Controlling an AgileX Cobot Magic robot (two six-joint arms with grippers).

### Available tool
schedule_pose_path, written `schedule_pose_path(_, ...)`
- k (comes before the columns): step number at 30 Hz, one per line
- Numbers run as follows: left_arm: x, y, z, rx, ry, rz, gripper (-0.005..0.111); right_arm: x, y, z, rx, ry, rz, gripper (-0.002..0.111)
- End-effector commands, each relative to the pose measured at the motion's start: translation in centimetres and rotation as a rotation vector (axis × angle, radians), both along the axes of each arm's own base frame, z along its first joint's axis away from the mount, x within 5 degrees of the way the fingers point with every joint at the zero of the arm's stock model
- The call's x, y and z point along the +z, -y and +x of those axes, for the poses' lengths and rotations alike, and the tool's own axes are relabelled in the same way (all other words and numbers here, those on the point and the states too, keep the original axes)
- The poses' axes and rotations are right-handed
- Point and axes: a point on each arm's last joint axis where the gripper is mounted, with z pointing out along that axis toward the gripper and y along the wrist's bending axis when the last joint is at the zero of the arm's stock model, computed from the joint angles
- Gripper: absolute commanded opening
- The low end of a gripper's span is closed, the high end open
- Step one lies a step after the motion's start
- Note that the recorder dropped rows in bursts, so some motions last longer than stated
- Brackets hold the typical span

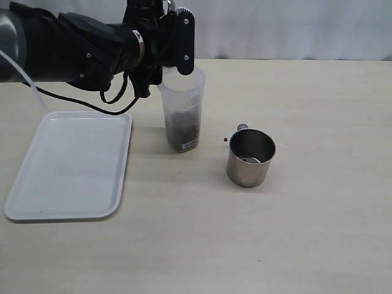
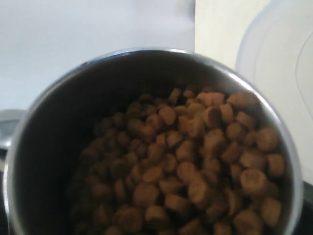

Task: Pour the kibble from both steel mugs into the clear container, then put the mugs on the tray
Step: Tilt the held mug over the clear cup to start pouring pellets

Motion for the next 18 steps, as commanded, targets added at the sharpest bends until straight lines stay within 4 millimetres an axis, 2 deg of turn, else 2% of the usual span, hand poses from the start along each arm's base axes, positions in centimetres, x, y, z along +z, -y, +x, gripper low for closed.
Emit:
schedule_pose_path(1, 0.57, 0.07, 0.07, 0.002, 0.028, 0.014, 0.0, -0.12, 0.05, -0.02, -0.007, -0.002, -0.003, 0.005)
schedule_pose_path(18, 0.71, 0.61, -0.36, -0.015, 0.06, 0.093, 0.0, -0.12, 0.05, -0.02, -0.007, -0.002, -0.003, 0.005)
